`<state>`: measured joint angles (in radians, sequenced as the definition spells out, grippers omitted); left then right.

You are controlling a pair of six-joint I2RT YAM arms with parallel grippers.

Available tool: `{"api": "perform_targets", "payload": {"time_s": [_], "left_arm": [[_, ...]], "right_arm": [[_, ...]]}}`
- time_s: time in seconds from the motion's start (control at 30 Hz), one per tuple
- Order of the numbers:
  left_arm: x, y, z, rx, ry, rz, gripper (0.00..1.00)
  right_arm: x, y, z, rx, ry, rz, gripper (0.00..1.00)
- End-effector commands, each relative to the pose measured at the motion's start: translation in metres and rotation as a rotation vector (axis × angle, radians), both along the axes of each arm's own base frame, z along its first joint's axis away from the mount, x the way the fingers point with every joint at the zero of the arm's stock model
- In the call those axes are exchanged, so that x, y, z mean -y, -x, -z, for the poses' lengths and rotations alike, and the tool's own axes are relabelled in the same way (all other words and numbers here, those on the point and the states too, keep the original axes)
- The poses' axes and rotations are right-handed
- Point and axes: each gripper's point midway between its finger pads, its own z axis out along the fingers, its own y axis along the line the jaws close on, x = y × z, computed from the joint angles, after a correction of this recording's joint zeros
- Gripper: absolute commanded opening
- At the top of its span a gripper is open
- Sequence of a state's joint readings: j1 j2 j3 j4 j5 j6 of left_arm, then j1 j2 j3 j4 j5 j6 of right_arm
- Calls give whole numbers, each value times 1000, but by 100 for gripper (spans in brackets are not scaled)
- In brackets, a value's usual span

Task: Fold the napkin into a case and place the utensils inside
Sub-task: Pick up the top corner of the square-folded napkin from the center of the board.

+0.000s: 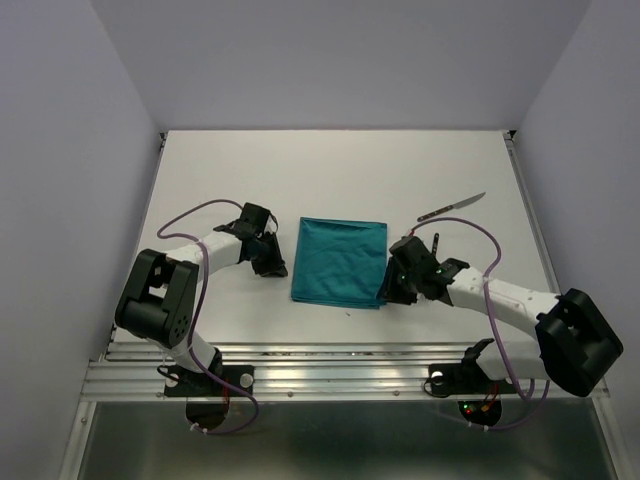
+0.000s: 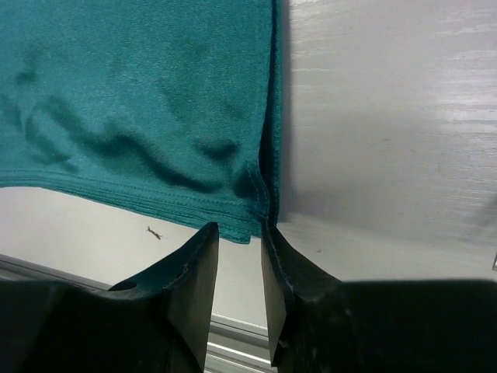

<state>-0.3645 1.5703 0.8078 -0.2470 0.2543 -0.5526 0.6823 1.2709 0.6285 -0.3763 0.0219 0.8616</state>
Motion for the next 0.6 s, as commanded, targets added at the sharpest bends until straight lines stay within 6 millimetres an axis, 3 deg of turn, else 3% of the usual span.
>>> {"api": "perform_targets", "payload": {"time_s": [0.0, 0.57], "left_arm": [[3, -2, -7, 40, 22, 9, 26], [2, 0, -3, 35, 22, 13, 25]], "right_arm": [[4, -7, 1, 36, 26, 29, 36], [-4, -11, 6, 31, 13, 8, 27]]}}
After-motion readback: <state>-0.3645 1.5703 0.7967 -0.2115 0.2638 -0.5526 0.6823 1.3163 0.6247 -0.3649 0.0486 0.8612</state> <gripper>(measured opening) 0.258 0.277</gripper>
